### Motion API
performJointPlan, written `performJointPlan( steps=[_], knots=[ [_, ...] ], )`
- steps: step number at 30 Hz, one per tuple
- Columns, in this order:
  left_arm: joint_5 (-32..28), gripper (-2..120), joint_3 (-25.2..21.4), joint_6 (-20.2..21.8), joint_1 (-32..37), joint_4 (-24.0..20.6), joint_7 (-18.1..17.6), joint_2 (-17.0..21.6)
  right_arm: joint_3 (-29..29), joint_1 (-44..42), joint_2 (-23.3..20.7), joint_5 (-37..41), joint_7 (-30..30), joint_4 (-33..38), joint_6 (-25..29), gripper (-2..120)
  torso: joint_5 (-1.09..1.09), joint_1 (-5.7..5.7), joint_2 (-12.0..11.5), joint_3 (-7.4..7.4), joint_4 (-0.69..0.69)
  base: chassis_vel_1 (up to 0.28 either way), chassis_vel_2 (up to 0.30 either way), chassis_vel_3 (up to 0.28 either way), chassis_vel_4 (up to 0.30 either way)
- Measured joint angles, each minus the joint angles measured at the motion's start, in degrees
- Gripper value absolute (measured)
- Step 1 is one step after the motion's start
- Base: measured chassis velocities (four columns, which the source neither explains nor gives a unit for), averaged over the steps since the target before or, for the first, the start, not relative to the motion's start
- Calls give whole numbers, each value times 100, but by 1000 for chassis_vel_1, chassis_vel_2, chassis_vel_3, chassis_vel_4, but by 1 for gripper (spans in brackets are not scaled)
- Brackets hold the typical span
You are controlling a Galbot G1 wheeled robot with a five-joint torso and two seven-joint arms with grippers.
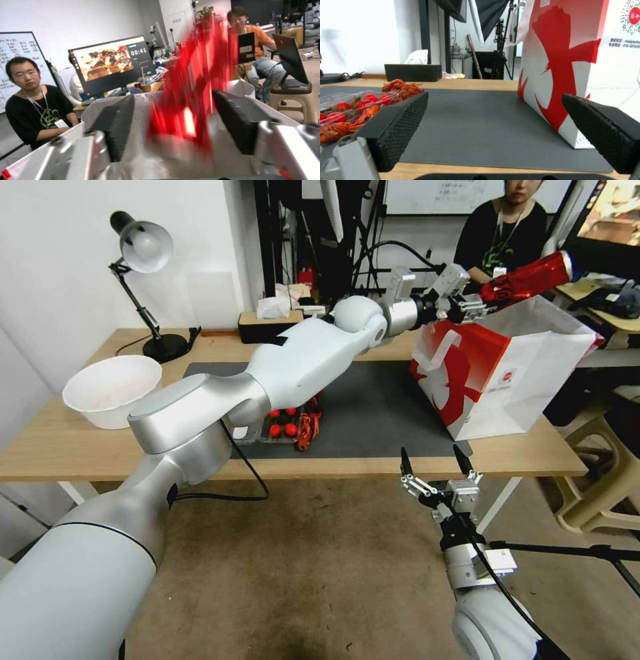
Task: Pick up the trash from the table and place it into the takeout bag.
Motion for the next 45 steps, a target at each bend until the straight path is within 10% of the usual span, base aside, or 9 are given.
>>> performJointPlan(
  steps=[10, 20, 25, 34, 45],
  knots=[
    [-1, 99, 3, -3, 7, -6, -8, 3, 6, -2, -6, 0, 0, 7, 0, 100, 0, 0, 0, 0, 0, 0, 0, 0, 0],
    [-244, 100, -743, -112, 61, -16, -488, 66, 8, 0, -16, 0, 1, 14, 0, 100, 0, 0, 0, 0, -2, 0, 0, 0, 0],
    [-468, 100, -1270, -97, 393, -764, -1054, 942, 2, 22, -33, 3, 3, 12, -7, 100, -2, 0, 0, 0, 0, 0, 0, 0, 0],
    [-302, 100, -1611, -18, 1168, -2007, -1212, 2465, -22, 13, -35, -1, 7, 27, -49, 100, -4, 0, 0, 0, 1, 0, 0, 0, 0],
    [246, 100, -3090, 5, 3136, -3801, -1394, 4191, -8, -46, -42, -19, 13, 78, -53, 100, -5, -1, 0, 0, 0, 0, 0, 0, 0]
  ],
)
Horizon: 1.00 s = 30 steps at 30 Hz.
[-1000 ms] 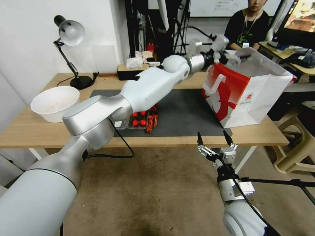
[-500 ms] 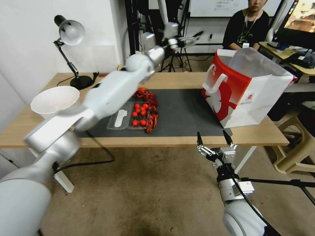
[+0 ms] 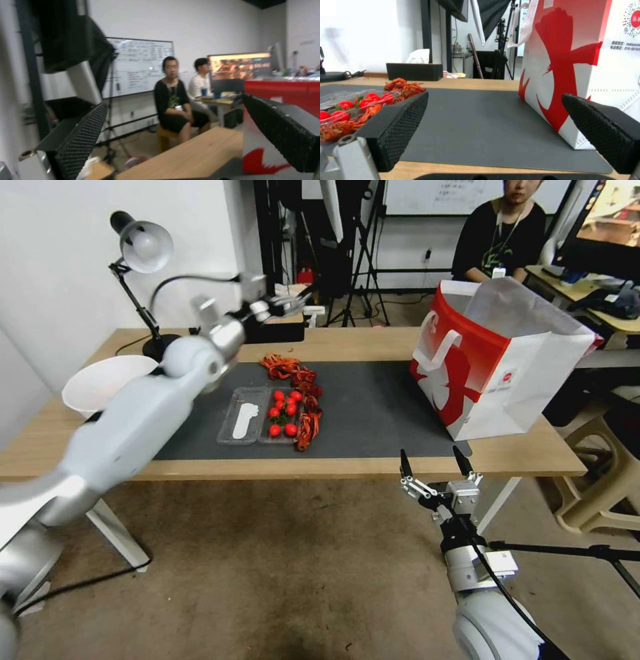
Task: Pick up the trash from the table and place it into the takeout bag.
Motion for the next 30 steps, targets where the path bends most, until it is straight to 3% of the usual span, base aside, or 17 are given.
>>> performJointPlan(
  steps=[2, 3, 5, 7, 9, 11, 13, 16, 24, 27, 30],
  knots=[
    [342, 100, -861, -16, 980, -503, -46, 371, -16, 9, 4, -2, 0, -4, 0, 100, 4, 0, 0, 0, 1, 0, 0, 0, 0],
    [342, 100, -861, -16, 980, -503, -46, 371, -16, 9, 4, -2, 0, -4, 0, 100, 4, 0, 0, 0, 1, 0, 0, 0, 0],
    [614, 100, -1488, -82, 1780, -875, -160, 522, -36, 25, 11, -6, -3, -16, -1, 100, 5, 0, 0, -1, 1, 0, 0, 0, 0],
    [705, 100, -1655, -119, 2026, -998, -215, 561, -43, 29, 12, -7, -6, -23, -2, 100, 3, 0, 1, 0, 2, 0, 0, 0, 0],
    [1022, 100, -2286, -190, 2886, -1484, -363, 613, -70, 56, 22, -13, -15, -49, -3, 100, 7, -1, 1, 0, -2, 0, 0, 0, 0],
    [1038, 100, -2323, -192, 2938, -1518, -373, 612, -71, 58, 24, -14, -15, -52, -3, 100, 7, 0, 1, 0, -2, 0, 0, 0, 0],
    [1303, 100, -2817, -216, 3738, -1978, -568, 521, -89, 54, 42, -25, -22, -70, -3, 100, 5, -1, 1, -1, -1, 0, 0, 0, 0],
    [1605, 100, -3104, -305, 4222, -2167, -719, 404, -102, 38, 52, -46, -24, -78, -3, 100, 4, -1, 1, -1, 0, 0, 0, 0, 0],
    [1884, 100, -3578, -382, 4872, -2416, -845, 230, -102, -7, 75, -103, -18, -80, 0, 100, 7, 1, 1, 0, -1, 0, 0, 0, 0],
    [2286, 100, -4111, -525, 5554, -2587, -917, -178, -94, -97, 119, -178, 10, -79, 19, 100, 5, 0, 1, 0, 0, 0, 0, 0, 0],
    [2400, 100, -4226, -604, 5722, -2607, -926, -306, -91, -108, 128, -199, 18, -80, 23, 100, 5, 1, 1, 0, -1, 0, 0, 0, 0]
  ],
)
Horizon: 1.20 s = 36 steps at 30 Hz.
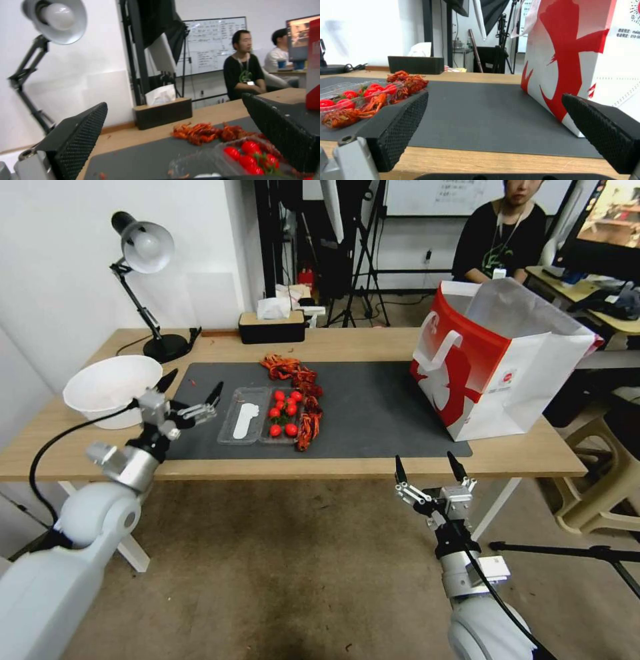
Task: Pick up the trash from the table and place it into the takeout bag.
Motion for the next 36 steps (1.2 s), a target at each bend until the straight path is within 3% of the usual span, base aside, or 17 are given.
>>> performJointPlan(
  steps=[5, 16, 22, 36],
  knots=[
    [254, 100, -261, -200, 457, -46, -26, -344, 1, -11, 16, -57, 20, -12, 5, 100, 0, 0, 0, 0, 1, 0, 0, 0, 0],
    [565, 100, -448, -393, 925, -112, -46, -648, -15, -41, 60, -148, 55, -30, 7, 100, 1, 0, 0, 0, 0, 0, 0, 0, 0],
    [940, 100, -526, -768, 1382, 39, -33, -928, -44, -76, 104, -227, 114, -61, 7, 100, 0, 0, 0, 0, 1, 0, 0, 0, 0],
    [1037, 100, -550, -983, 1591, 201, 2, -974, -32, -191, 183, -304, 200, -37, 6, 100, 0, 1, -1, 0, 0, 0, 0, 0, 0]
  ],
)
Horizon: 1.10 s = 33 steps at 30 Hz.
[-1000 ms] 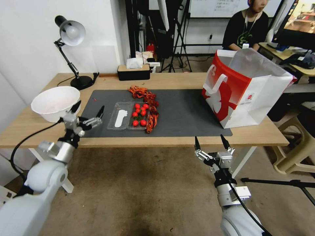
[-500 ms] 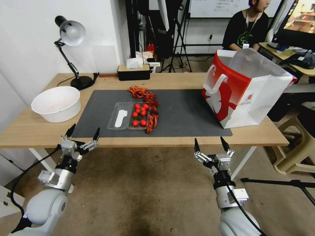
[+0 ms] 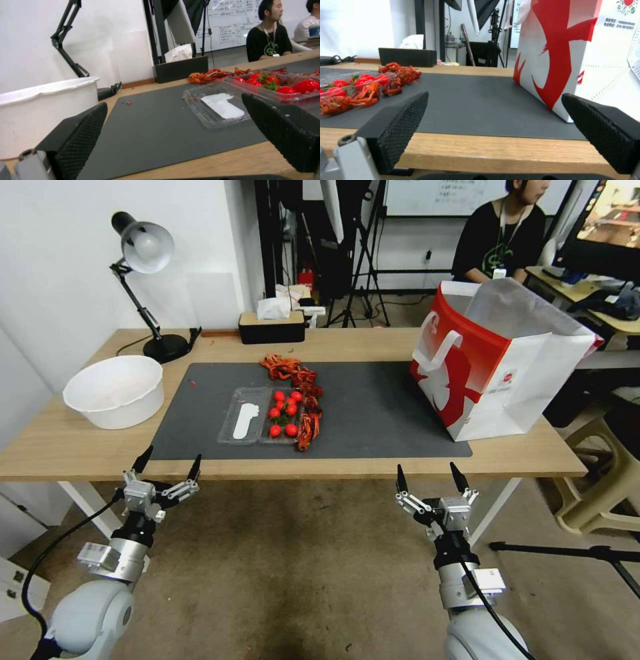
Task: Pick up the trash from the table and place it into the takeout bag.
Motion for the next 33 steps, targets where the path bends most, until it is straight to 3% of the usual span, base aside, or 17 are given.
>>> performJointPlan(
  steps=[33],
  knots=[
    [36, 100, 18, -61, -26, 47, -23, -45, 9, -44, 20, -53, 33, -64, 42, 100, 0, 0, 0, 0, 0, 0, 0, 0, 0]
  ],
)
